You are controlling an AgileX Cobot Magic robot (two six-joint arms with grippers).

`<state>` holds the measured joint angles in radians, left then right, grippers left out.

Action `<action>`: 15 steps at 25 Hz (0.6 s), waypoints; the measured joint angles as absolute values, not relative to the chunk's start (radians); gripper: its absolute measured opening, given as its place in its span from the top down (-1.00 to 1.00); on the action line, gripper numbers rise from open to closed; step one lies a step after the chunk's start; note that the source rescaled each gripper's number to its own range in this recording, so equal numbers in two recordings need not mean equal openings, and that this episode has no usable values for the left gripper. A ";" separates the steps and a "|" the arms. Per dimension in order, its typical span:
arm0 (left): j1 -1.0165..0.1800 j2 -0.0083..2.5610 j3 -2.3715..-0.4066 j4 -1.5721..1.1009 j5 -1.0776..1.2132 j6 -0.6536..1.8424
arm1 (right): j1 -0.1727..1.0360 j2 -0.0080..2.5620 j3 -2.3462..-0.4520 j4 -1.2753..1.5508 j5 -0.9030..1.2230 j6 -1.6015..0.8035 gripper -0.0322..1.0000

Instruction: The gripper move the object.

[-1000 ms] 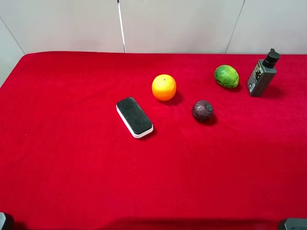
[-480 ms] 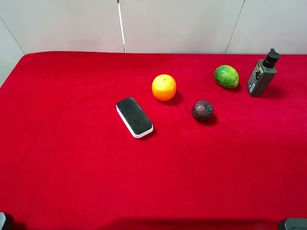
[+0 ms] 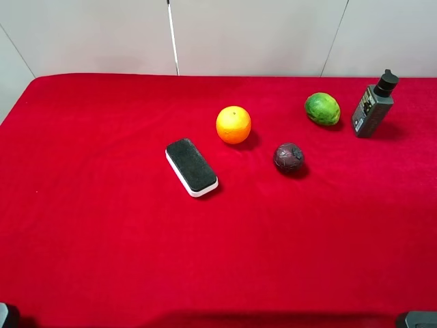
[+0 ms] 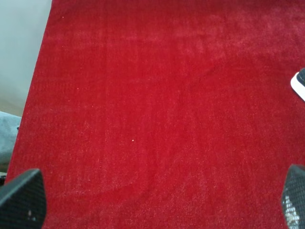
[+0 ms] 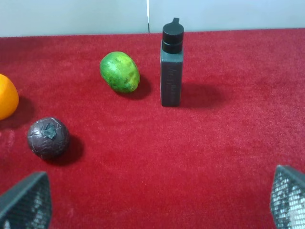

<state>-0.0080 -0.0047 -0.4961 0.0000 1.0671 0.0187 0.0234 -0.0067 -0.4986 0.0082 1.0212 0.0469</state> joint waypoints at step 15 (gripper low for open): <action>-0.008 -0.005 -0.496 0.000 1.067 0.019 | 0.023 -0.007 -0.499 0.007 1.020 0.047 -0.99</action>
<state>-0.0080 -0.0047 -0.4961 0.0000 1.0671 0.0187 0.0234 -0.0067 -0.4986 0.0067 1.0201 0.0469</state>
